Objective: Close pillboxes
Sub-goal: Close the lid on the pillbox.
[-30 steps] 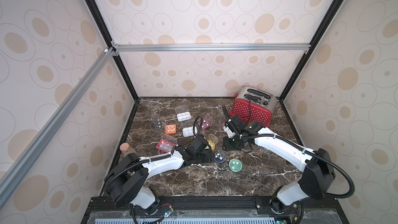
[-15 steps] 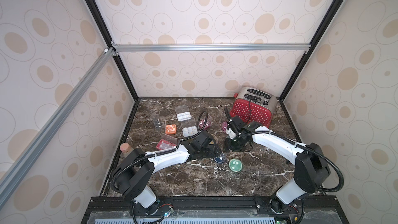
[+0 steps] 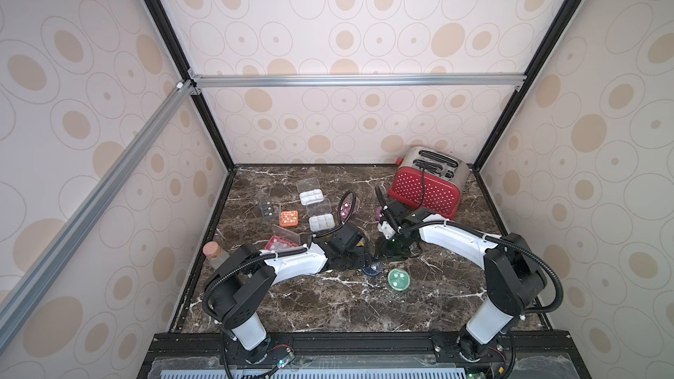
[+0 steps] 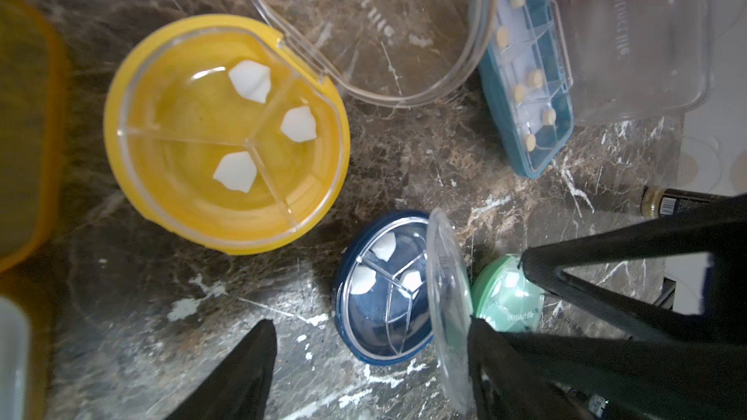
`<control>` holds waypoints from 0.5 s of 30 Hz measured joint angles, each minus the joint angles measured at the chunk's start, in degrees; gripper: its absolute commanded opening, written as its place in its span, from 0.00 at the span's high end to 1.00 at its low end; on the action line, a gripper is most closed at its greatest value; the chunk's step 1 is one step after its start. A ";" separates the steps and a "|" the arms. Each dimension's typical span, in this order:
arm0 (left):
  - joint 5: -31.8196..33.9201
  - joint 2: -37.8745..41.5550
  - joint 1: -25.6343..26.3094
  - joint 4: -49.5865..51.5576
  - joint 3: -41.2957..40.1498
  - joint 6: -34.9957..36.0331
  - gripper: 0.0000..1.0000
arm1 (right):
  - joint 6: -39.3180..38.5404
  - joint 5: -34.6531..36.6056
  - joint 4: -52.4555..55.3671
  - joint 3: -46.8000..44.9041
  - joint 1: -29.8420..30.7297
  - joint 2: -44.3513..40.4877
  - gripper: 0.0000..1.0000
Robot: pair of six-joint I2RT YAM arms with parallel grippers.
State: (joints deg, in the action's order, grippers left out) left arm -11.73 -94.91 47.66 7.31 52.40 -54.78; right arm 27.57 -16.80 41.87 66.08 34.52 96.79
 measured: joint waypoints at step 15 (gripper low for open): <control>0.00 -2.32 -0.04 -0.90 -0.42 -0.87 0.42 | -0.24 -1.44 -1.64 0.00 0.00 2.80 0.53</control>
State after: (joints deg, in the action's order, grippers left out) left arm -11.73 -97.23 47.62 6.42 51.99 -55.66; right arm 27.33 -18.24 40.23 66.08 34.52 99.59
